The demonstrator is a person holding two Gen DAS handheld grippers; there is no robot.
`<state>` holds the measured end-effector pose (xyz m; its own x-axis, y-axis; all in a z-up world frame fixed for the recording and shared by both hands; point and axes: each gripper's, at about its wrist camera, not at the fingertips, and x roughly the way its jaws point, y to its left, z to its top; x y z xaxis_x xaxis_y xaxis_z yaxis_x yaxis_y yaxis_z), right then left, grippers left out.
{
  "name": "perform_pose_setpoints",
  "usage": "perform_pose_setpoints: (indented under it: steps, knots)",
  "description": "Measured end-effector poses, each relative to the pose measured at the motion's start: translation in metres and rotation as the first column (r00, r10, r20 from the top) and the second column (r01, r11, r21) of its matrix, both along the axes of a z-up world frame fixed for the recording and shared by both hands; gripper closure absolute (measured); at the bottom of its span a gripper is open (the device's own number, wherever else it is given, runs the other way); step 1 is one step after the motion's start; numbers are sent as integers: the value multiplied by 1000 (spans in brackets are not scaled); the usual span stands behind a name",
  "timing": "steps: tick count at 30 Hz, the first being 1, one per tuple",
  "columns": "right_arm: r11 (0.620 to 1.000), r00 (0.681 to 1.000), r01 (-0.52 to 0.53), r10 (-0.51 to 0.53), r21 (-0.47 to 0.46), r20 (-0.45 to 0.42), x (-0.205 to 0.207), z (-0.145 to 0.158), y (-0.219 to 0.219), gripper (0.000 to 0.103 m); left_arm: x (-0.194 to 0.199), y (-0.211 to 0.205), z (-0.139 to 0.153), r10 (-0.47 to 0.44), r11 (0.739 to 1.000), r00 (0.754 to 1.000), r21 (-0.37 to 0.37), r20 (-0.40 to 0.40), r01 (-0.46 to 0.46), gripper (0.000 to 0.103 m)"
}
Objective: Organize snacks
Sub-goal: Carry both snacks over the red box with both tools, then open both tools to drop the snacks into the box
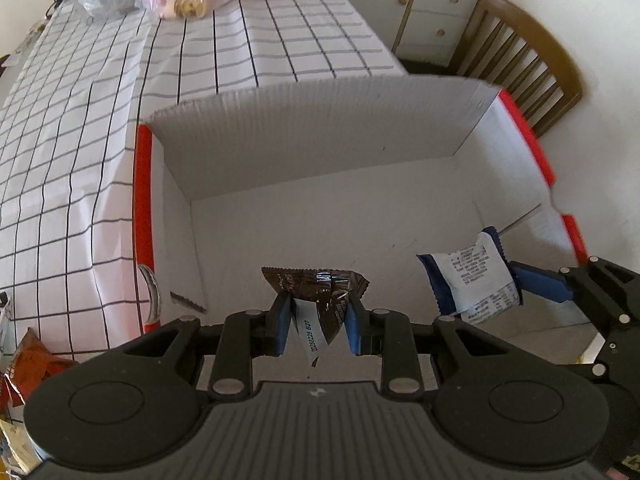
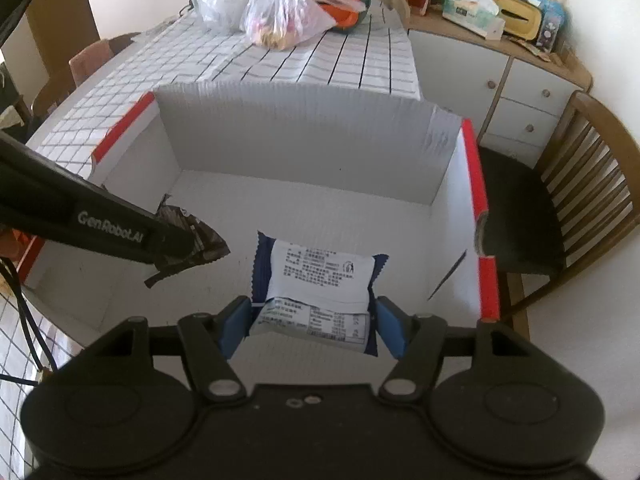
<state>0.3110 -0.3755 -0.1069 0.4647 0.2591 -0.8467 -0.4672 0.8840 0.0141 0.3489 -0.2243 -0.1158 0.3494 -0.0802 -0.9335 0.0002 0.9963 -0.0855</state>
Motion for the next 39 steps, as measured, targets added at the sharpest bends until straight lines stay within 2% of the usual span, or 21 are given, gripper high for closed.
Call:
perform_pose_setpoints:
  steps: [12,21,25,28,34,39]
  knots:
    - [1000,1000,-15,14,-11,-27,3,-8,3,34,-3,0,-16,0,1000,999,15,-46,0,76]
    - [1000,1000,-9,9,3,-13,-1,-2,-1,33,-6,2,-12,5,1000,1000,3,-31,-5,74]
    - [1000,1000,-10,10,8,4,-6,4,-2,25,-13,4,-2,1,1000,1000,-17,4,-1,59]
    - [1000,1000,-11,11,15,19,-10,11,-4,25,-21,4,7,-1,1000,999,-10,37,2,46]
    - [999,999,-8,6,37,53,-21,26,-9,23,-38,8,28,11,1000,995,-30,98,-8,45]
    - [997,996,-10,4,75,88,-33,46,-11,20,-58,15,47,23,999,986,-47,163,-16,40]
